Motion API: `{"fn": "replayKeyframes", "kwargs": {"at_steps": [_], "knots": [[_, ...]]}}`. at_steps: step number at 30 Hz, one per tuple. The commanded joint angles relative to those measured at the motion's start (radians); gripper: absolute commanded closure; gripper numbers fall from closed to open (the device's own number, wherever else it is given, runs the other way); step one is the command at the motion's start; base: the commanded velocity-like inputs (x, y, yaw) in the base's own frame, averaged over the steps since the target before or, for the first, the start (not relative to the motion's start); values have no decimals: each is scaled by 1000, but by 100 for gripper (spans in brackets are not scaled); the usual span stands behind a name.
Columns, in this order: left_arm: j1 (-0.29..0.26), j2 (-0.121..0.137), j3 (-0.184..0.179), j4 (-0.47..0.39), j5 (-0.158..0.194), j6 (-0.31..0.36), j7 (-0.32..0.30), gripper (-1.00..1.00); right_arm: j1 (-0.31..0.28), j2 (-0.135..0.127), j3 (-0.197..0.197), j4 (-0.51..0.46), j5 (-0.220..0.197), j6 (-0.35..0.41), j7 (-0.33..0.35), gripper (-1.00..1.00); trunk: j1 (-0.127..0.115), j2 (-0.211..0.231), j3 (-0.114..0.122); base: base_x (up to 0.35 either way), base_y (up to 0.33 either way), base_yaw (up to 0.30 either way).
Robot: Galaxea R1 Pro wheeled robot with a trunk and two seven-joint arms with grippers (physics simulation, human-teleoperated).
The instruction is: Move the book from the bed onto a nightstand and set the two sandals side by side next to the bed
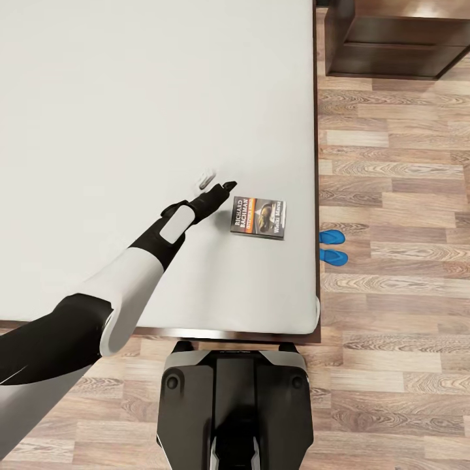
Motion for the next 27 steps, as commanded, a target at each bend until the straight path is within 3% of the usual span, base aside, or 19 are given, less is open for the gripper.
{"fn": "replayKeyframes", "kwargs": {"at_steps": [1, 27], "knots": [[0, 0, 0, 0, 4, 3, -1, -100, 0, 0, -8, 2, 10, -4, -3, -100, 1, -1, -1, 0, 0, 0], [7, 0, -2, -8, 2, -14, -3, -100, 0, -1, -8, 2, 10, -4, -3, -100, 1, -1, -1, 0, 0, 0]]}}
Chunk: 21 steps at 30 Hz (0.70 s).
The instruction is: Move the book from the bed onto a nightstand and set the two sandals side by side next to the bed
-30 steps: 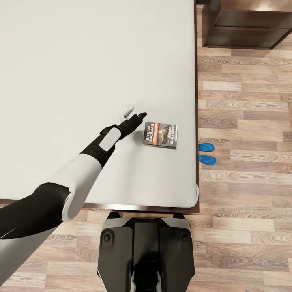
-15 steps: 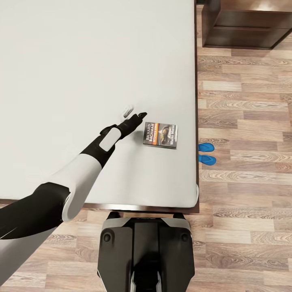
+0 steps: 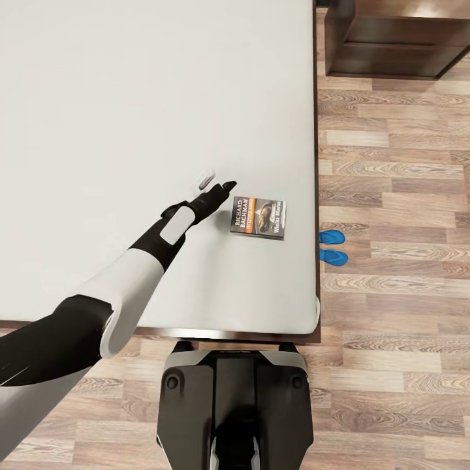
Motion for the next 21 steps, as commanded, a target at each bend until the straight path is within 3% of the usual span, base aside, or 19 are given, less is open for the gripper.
{"fn": "replayKeyframes", "kwargs": {"at_steps": [1, 21], "knots": [[0, 0, 0, 0, 4, 3, -1, -100, 0, 0, -8, 2, 10, -4, -3, -100, 1, -1, -1, 0, 0, 0], [0, 0, -1, -2, 4, 2, -1, -100, 0, 1, -8, 2, 10, -4, -3, -100, 1, -1, -10, 0, 0, 0]]}}
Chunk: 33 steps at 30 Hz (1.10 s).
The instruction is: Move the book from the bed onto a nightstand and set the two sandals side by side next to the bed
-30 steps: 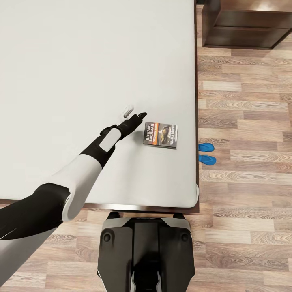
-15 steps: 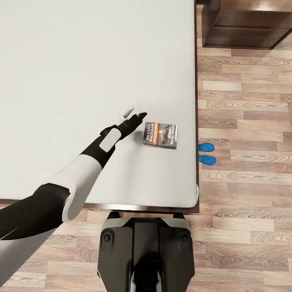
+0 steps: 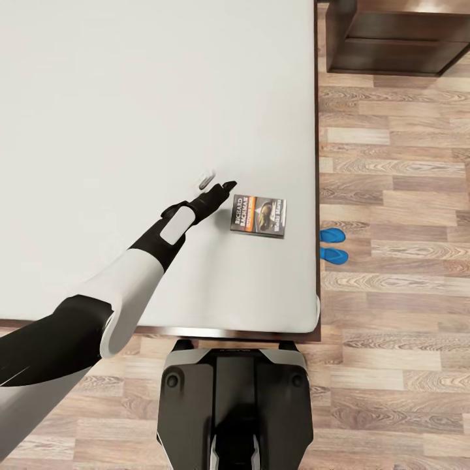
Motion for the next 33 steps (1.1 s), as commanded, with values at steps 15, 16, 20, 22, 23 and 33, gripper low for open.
{"fn": "replayKeyframes", "kwargs": {"at_steps": [15, 16, 20, 22, 23, 33], "knots": [[0, 0, -17, -1, 4, 3, -1, -100, 0, 0, -7, 2, 10, -4, -2, -100, 1, -2, -24, 0, 0, 0], [0, 0, -18, -2, 4, 3, -1, -100, 0, 0, -7, 2, 10, -4, -2, -100, 1, -2, -25, 0, 0, 0], [0, 0, -19, -2, 4, 2, -1, -100, 0, 0, -7, 2, 10, -4, -2, -100, 1, -2, -27, 0, 0, 0], [0, 0, -19, -2, 4, 3, -1, -100, 0, 0, -7, 2, 10, -4, -2, -100, 1, -2, -28, 0, 0, 0], [0, 0, -19, -2, 4, 2, -1, -100, 0, 0, -7, 2, 10, -4, -2, -100, 1, -2, -28, 0, 0, 0], [0, 0, -25, -2, 4, 1, -1, -100, 0, 1, -7, 2, 10, -4, -2, -100, 1, -2, -29, 0, 0, 0]]}}
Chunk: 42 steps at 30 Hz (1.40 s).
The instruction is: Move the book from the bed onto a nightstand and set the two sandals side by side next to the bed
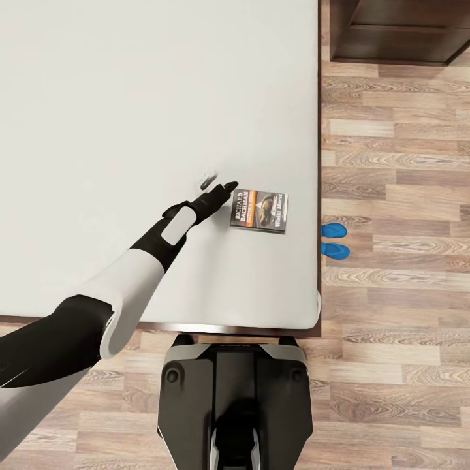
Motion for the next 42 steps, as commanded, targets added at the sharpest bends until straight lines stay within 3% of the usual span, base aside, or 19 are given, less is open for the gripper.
{"fn": "replayKeyframes", "kwargs": {"at_steps": [1, 19, 42], "knots": [[0, 0, -2, 0, 4, 3, -1, -100, 0, 0, -8, 2, 11, -4, -3, -100, 1, -1, -1, 0, 0, 0], [3, 0, -24, 0, 4, -15, -2, -100, 0, -1, -9, 2, 11, -4, -3, -100, 1, -1, -1, 0, -30, 0], [14, 0, -33, 0, 4, -42, -50, -100, 0, -1, -9, 2, 11, -4, -3, -100, 1, -1, -1, 0, -70, 0]]}}
